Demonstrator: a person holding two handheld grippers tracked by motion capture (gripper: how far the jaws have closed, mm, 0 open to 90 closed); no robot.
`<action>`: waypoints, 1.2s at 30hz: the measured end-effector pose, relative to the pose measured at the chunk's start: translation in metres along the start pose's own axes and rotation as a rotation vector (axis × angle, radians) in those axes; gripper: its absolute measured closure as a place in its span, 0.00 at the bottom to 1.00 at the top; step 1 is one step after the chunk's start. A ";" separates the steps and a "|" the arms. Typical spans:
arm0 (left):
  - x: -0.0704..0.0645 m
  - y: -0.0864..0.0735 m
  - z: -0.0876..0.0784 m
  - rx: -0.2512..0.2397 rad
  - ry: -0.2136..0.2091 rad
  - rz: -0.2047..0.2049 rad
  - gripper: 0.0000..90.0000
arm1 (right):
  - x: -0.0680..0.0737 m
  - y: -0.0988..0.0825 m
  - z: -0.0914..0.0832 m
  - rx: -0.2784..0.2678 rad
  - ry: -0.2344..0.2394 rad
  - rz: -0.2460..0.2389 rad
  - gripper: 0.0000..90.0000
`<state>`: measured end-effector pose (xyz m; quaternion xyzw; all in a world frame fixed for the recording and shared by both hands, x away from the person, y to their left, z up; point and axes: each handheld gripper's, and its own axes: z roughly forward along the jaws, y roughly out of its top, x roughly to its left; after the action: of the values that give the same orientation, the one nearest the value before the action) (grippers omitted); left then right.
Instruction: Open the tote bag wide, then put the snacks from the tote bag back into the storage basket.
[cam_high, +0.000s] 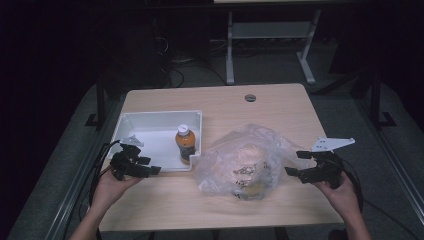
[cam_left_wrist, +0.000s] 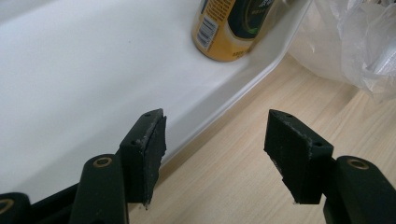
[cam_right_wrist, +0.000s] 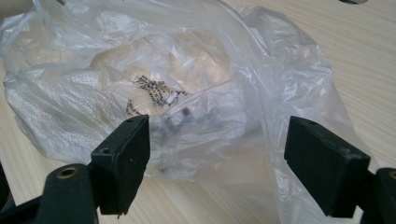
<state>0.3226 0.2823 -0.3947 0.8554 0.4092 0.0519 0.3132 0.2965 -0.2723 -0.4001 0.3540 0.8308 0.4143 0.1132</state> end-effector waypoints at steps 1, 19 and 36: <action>0.000 0.000 0.000 0.000 0.000 0.000 0.42 | 0.000 0.000 0.000 -0.001 0.001 0.002 0.25; 0.004 -0.012 0.000 -0.011 -0.003 -0.015 0.41 | -0.001 0.000 -0.001 0.000 -0.005 -0.001 0.24; -0.004 -0.029 0.001 -0.067 0.007 -0.025 0.38 | 0.000 -0.004 -0.002 0.002 -0.011 0.000 0.25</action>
<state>0.3007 0.2922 -0.4115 0.8391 0.4192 0.0645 0.3408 0.2933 -0.2747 -0.4024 0.3563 0.8306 0.4115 0.1174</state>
